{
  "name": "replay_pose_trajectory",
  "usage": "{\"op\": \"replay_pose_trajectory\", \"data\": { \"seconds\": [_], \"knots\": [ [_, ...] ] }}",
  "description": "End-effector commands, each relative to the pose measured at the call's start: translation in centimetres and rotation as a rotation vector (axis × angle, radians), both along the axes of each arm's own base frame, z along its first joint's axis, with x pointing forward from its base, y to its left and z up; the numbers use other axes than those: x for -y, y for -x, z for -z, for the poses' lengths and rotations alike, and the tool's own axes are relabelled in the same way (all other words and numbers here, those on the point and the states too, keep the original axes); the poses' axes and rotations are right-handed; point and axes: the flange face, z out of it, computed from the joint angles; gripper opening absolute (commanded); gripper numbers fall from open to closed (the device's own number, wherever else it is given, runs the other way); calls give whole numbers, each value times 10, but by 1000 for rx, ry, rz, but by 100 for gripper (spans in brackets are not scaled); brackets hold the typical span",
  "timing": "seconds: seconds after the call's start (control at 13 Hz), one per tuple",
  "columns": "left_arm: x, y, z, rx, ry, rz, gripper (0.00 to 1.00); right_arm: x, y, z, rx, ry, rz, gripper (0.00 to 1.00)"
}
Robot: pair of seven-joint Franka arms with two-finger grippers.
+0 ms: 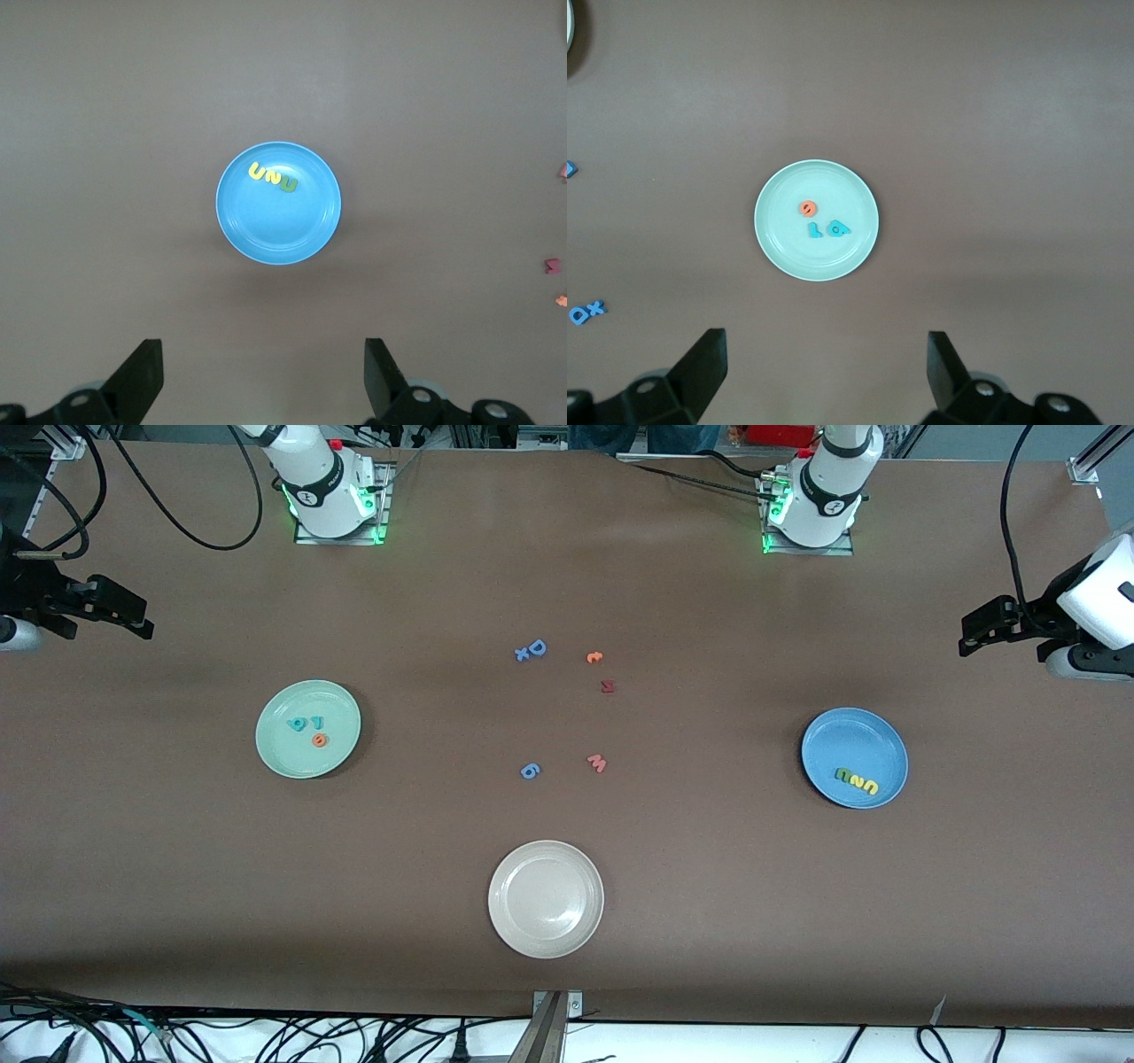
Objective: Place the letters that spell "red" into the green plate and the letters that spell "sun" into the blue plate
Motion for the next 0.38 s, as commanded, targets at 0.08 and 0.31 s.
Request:
{"op": "replay_pose_trajectory", "data": {
  "seconds": [0.08, 0.31],
  "knots": [
    [-4, 1, 1, -13, 26, 12, 100, 2, -2, -4, 7, -9, -2, 100],
    [-4, -4, 9, -23, 27, 12, 100, 2, -2, -4, 7, -9, -2, 100]
  ]
}}
